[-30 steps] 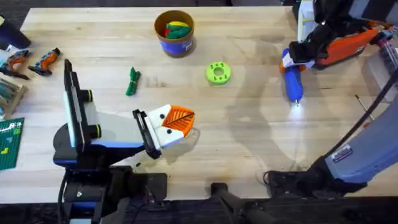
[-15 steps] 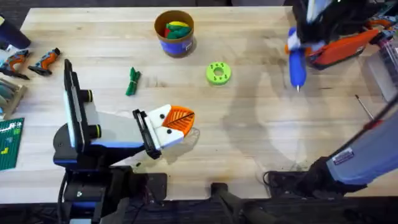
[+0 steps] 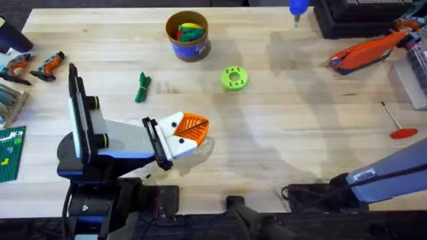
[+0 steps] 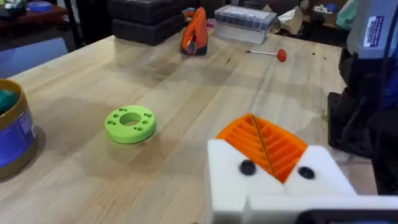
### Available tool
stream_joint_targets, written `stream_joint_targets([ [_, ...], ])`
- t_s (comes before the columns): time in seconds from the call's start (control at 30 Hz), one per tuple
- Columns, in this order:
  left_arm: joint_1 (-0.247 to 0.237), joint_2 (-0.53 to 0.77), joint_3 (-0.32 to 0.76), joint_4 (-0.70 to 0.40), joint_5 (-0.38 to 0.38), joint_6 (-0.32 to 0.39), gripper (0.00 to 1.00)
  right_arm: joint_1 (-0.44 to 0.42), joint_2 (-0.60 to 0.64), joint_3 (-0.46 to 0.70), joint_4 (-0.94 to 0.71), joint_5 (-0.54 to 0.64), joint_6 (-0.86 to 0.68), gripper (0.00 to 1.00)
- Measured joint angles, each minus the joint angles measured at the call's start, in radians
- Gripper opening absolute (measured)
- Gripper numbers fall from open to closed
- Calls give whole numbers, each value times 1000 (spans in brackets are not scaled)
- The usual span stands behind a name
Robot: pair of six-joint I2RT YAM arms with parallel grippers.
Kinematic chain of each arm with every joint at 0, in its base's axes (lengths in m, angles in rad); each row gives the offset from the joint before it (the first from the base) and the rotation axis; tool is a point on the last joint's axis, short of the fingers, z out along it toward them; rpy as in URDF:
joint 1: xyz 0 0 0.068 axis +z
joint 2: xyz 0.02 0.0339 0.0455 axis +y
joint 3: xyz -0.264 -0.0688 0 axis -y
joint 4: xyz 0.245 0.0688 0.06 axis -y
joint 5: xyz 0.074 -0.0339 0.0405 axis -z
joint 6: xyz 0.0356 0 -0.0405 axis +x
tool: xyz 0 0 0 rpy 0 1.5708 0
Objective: Pick up the gripper from the table and insert it into the empty holder that is missing its gripper. Then pick up a screw, insert it into the mounting hole, and use the screwdriver to tighten it. Finally, clean up the table by picking up the vegetable and placing it into the bucket.
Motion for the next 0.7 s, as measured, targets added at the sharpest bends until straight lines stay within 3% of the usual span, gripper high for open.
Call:
stream_joint_targets([
  [0.17, 0, 0, 0, 0, 0, 0, 4, 39, -2, 86, 53, -109, 26, 26],
  [0.3, 0, 0, 0, 0, 0, 0, 4, 78, -43, 91, 73, -156, 50, 26],
  [0.7, 0, 0, 0, 0, 0, 0, 4, 136, -113, 91, -51, -170, 56, 26],
])
